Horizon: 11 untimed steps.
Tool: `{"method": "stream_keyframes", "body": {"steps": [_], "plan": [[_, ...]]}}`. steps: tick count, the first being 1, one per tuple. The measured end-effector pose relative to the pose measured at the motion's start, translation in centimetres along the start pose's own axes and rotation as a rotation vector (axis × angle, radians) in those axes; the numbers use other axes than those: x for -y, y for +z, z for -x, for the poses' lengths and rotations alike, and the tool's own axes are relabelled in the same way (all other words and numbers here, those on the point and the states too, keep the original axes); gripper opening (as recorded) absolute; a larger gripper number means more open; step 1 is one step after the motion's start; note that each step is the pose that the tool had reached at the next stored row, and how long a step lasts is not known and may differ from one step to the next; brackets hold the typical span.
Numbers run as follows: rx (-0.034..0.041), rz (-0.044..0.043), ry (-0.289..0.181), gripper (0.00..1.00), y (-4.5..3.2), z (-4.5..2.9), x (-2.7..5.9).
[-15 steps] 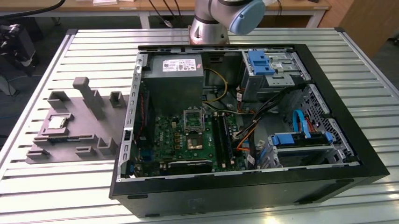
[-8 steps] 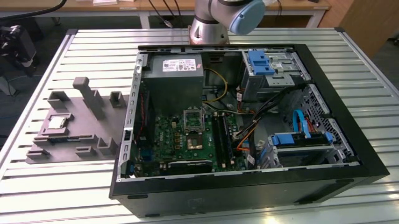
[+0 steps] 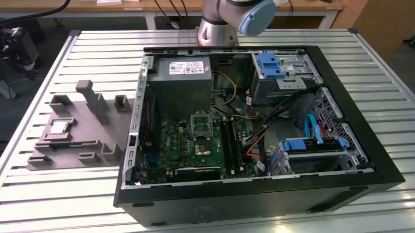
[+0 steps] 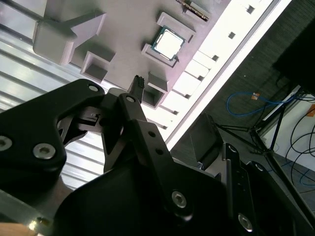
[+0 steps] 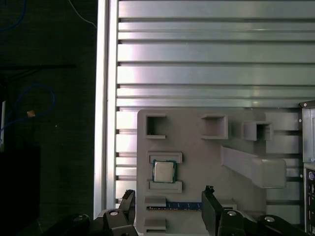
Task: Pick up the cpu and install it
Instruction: 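Pick up the cpu and move it towards the insertion slot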
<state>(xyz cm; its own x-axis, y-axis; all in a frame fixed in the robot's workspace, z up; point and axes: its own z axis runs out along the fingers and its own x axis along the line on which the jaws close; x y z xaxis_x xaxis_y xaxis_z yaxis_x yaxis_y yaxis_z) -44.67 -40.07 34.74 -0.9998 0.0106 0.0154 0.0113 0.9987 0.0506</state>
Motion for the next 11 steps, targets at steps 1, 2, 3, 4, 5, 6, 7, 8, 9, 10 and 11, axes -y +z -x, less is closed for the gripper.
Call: {"method": "stream_keyframes", "body": {"steps": [1, 2, 3, 4, 5, 6, 7, 8, 9, 10, 11], "plan": [[0.0000, 0.0000, 0.000, 0.65, 0.01, 0.00, 0.00], [0.0000, 0.0000, 0.000, 0.65, 0.02, 0.00, 0.00], [0.0000, 0.0000, 0.000, 0.65, 0.03, 0.00, 0.00], [0.0000, 0.0000, 0.000, 0.65, 0.04, 0.00, 0.00], [0.0000, 0.0000, 0.000, 0.65, 0.04, 0.00, 0.00], [0.0000, 0.0000, 0.000, 0.65, 0.05, 0.00, 0.00], [0.0001, 0.0000, 0.000, 0.65, 0.15, 0.00, 0.01], [0.0000, 0.0000, 0.000, 0.65, 0.16, 0.00, 0.01], [0.0000, 0.0000, 0.000, 0.65, 0.16, 0.00, 0.01], [0.0000, 0.0000, 0.000, 0.65, 0.17, 0.00, 0.01], [0.0000, 0.0000, 0.000, 0.65, 0.18, 0.00, 0.01]]}}
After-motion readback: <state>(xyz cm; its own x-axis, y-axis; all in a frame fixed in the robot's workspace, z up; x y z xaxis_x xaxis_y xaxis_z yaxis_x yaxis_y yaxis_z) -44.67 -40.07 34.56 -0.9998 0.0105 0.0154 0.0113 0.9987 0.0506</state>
